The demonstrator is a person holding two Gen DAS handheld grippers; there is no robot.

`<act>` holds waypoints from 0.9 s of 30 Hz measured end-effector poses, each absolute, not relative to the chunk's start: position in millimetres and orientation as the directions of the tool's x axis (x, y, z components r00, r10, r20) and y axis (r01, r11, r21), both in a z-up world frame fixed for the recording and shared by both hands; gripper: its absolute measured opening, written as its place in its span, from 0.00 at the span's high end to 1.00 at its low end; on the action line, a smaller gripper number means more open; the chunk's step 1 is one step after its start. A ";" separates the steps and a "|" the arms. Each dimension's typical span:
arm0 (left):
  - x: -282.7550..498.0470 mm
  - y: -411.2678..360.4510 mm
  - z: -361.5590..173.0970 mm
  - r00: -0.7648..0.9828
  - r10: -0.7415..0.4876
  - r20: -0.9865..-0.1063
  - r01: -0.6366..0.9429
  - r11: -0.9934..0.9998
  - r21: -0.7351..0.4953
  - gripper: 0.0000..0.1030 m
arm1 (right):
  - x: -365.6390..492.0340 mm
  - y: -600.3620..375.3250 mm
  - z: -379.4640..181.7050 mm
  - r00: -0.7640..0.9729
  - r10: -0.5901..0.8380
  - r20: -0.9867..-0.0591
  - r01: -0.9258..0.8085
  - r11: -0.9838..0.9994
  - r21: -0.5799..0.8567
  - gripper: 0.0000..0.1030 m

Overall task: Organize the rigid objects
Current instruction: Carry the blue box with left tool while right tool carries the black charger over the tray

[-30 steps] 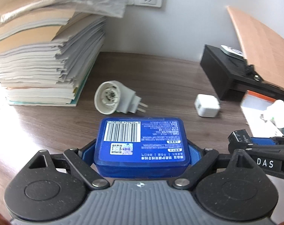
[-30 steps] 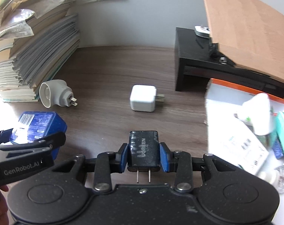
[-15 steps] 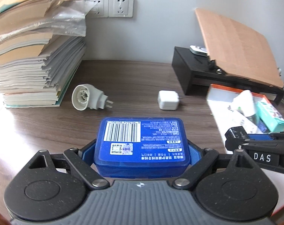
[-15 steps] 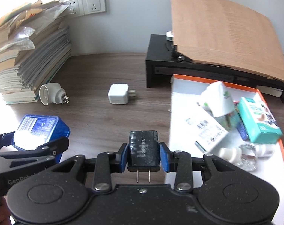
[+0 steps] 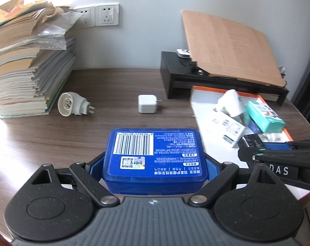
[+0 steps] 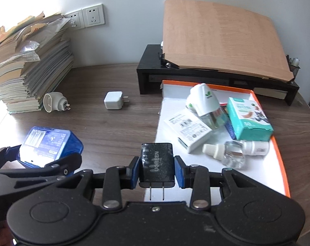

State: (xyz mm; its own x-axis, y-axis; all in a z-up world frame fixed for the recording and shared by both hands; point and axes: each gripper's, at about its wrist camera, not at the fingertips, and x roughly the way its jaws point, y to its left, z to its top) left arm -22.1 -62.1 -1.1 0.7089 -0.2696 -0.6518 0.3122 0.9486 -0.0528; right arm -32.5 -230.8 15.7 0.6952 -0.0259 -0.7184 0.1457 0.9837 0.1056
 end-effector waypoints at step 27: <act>-64.2 -144.4 4.3 0.697 -0.373 -0.612 0.441 0.896 -0.044 0.09 | -102.5 -319.0 16.9 0.718 -0.123 -0.685 0.286 0.950 0.128 0.57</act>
